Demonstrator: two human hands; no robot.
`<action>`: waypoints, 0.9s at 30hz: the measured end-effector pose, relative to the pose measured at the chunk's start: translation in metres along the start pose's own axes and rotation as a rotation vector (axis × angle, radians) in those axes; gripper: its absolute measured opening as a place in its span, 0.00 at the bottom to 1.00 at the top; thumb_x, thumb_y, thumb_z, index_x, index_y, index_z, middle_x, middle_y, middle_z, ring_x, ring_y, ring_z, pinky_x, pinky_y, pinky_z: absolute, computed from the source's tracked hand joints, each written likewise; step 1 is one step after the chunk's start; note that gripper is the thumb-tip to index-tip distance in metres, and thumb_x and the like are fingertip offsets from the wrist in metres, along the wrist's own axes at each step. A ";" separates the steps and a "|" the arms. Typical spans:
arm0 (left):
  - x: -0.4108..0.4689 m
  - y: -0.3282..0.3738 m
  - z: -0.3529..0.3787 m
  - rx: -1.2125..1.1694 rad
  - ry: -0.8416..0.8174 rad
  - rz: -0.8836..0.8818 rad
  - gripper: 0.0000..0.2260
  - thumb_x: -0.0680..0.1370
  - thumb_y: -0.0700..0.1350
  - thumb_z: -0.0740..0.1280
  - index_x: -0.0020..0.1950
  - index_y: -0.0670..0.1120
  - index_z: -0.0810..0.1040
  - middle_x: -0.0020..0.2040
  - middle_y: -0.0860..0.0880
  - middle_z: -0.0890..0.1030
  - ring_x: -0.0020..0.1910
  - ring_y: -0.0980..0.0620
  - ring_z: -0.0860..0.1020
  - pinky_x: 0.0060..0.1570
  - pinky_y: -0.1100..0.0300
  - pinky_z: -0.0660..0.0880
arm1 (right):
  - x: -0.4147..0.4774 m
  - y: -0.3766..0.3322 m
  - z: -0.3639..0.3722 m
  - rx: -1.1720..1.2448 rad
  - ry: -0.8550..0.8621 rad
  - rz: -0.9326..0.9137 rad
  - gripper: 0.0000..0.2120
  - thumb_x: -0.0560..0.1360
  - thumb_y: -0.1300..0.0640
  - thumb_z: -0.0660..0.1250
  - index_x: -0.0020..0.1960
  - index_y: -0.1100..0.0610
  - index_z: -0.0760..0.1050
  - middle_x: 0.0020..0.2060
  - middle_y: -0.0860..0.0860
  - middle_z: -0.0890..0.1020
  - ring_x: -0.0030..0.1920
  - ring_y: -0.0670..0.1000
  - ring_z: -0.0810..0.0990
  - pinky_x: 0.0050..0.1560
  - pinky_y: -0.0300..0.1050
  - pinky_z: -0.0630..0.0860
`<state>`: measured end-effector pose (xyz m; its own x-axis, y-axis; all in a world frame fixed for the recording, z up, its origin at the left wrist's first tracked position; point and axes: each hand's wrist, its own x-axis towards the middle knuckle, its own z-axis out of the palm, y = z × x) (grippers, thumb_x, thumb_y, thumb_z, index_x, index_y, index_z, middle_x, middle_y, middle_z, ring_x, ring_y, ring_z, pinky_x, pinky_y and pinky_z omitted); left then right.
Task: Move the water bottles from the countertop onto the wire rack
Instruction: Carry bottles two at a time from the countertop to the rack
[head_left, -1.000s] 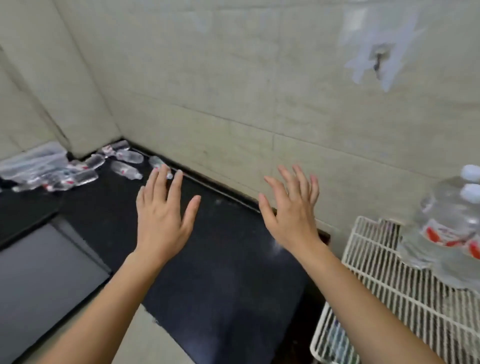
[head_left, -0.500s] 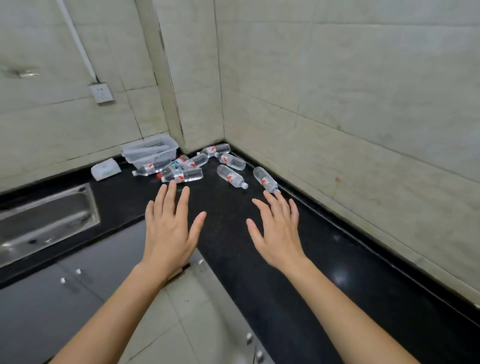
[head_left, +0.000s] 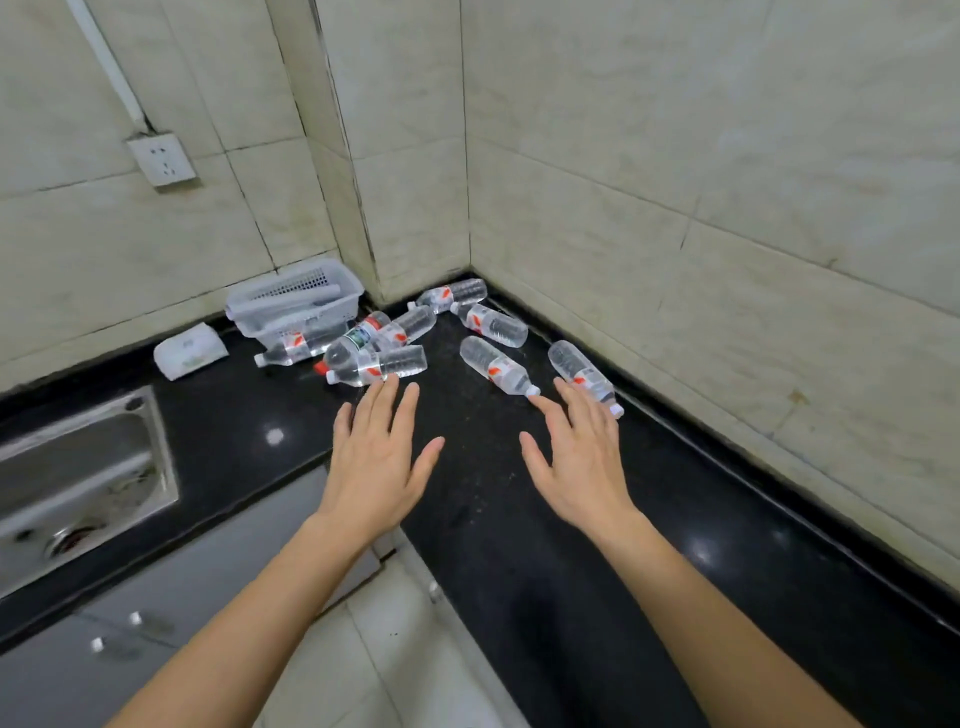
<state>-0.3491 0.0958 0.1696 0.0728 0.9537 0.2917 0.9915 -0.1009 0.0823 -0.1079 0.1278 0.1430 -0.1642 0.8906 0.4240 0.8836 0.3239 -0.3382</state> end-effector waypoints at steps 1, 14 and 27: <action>0.019 -0.005 0.011 0.012 -0.036 0.013 0.31 0.81 0.61 0.53 0.77 0.42 0.65 0.77 0.40 0.66 0.77 0.40 0.65 0.72 0.38 0.64 | 0.014 0.008 0.014 -0.003 -0.020 0.029 0.22 0.78 0.50 0.69 0.69 0.56 0.75 0.73 0.59 0.72 0.75 0.61 0.68 0.73 0.64 0.65; 0.231 -0.005 0.113 -0.006 -0.278 0.307 0.30 0.79 0.57 0.65 0.76 0.41 0.66 0.75 0.39 0.69 0.76 0.39 0.67 0.70 0.38 0.66 | 0.114 0.095 0.065 -0.133 -0.206 0.438 0.24 0.77 0.49 0.69 0.71 0.56 0.73 0.69 0.59 0.73 0.70 0.62 0.72 0.68 0.59 0.70; 0.372 0.002 0.283 0.103 -0.655 0.774 0.42 0.78 0.60 0.67 0.82 0.49 0.47 0.83 0.41 0.49 0.81 0.40 0.48 0.76 0.36 0.48 | 0.149 0.147 0.160 -0.119 -0.517 0.992 0.31 0.80 0.46 0.63 0.79 0.55 0.59 0.76 0.56 0.64 0.75 0.59 0.63 0.71 0.57 0.67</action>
<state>-0.2896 0.5308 0.0088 0.7121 0.6079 -0.3513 0.6494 -0.7604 0.0005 -0.0726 0.3590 0.0219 0.4967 0.7718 -0.3969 0.7563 -0.6093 -0.2384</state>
